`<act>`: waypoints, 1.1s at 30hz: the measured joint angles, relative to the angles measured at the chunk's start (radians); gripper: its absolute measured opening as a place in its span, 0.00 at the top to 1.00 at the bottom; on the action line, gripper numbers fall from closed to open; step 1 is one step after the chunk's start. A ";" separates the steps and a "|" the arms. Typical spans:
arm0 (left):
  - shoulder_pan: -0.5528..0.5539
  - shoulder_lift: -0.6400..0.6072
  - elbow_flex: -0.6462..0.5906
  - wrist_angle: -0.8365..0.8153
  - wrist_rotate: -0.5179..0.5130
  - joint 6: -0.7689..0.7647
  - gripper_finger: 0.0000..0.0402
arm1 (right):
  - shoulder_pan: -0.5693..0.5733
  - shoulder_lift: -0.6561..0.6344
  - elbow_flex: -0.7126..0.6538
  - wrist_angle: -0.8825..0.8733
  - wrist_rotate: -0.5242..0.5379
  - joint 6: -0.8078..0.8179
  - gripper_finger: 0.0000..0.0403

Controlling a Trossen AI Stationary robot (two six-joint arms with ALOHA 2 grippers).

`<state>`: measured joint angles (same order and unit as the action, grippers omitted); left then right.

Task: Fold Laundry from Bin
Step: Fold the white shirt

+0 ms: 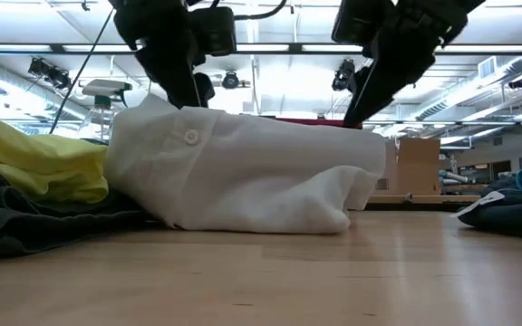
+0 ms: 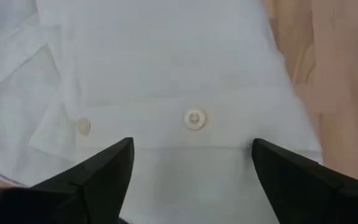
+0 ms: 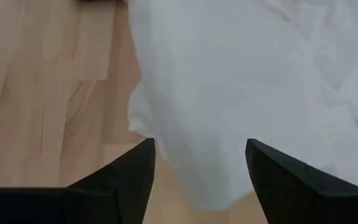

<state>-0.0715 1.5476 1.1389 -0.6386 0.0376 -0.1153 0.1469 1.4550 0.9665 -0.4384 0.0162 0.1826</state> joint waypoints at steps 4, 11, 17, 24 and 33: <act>0.000 0.016 0.000 0.001 0.008 0.047 0.14 | 0.003 0.056 0.000 0.035 0.015 -0.003 0.34; 0.026 0.088 -0.001 -0.013 0.144 0.105 0.14 | -0.039 0.183 0.000 0.085 0.057 0.037 0.34; 0.031 0.176 -0.001 0.015 0.174 0.104 0.32 | -0.080 0.253 0.000 0.094 -0.018 0.224 0.47; 0.041 0.188 -0.001 0.030 0.180 0.058 0.87 | -0.094 0.250 0.000 0.086 -0.107 0.235 0.93; 0.112 0.181 0.080 0.017 0.177 -0.013 0.99 | -0.116 0.121 0.006 -0.035 -0.040 0.207 0.97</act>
<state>0.0404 1.7287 1.2188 -0.6220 0.2149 -0.1278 0.0311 1.5756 0.9729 -0.4730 -0.0241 0.3899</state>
